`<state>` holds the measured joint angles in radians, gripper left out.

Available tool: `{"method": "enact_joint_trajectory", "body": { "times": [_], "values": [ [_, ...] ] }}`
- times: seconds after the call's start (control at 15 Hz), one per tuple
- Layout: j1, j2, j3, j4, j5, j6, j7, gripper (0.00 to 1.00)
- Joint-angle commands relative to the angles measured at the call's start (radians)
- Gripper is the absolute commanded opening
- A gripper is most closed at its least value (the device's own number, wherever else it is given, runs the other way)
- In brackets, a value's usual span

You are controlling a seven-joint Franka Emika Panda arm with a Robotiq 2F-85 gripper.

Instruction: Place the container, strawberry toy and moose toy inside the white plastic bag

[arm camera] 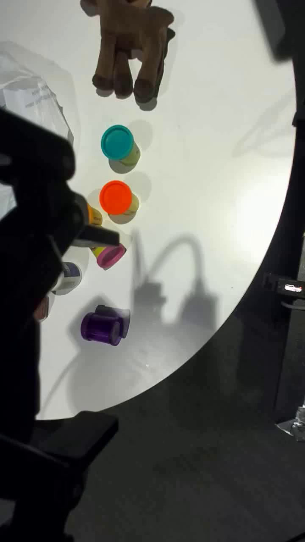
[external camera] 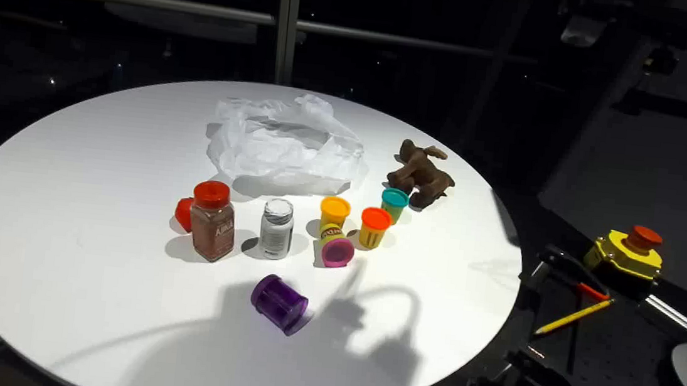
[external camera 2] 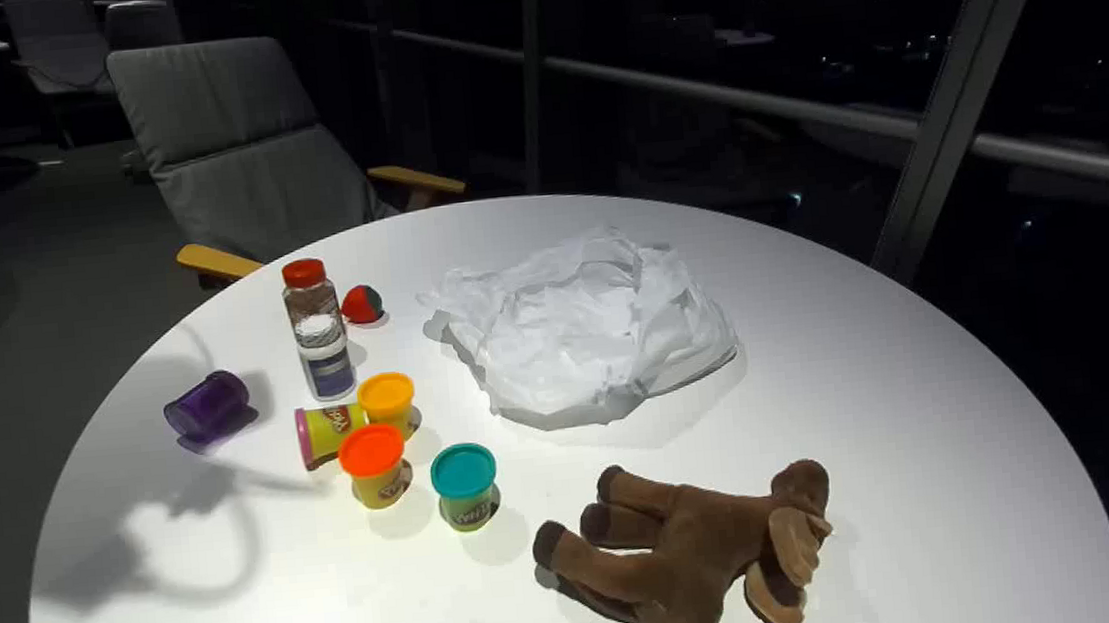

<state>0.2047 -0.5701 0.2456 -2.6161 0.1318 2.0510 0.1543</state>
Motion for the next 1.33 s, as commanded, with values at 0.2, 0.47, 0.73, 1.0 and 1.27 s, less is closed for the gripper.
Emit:
{"method": "enact_joint_trajectory", "body": {
  "times": [0.2,0.47,0.73,1.0,1.27],
  "values": [
    [0.007,-0.003,-0.006,0.005,-0.004,-0.001,0.004,1.00],
    [0.007,-0.003,-0.007,0.005,-0.004,-0.001,0.004,1.00],
    [0.007,-0.003,-0.007,0.005,-0.004,-0.001,0.004,1.00],
    [-0.015,0.066,0.000,0.040,-0.024,0.025,0.020,1.00],
    [-0.049,0.240,0.029,0.101,-0.111,0.151,0.049,1.00]
  ]
}}
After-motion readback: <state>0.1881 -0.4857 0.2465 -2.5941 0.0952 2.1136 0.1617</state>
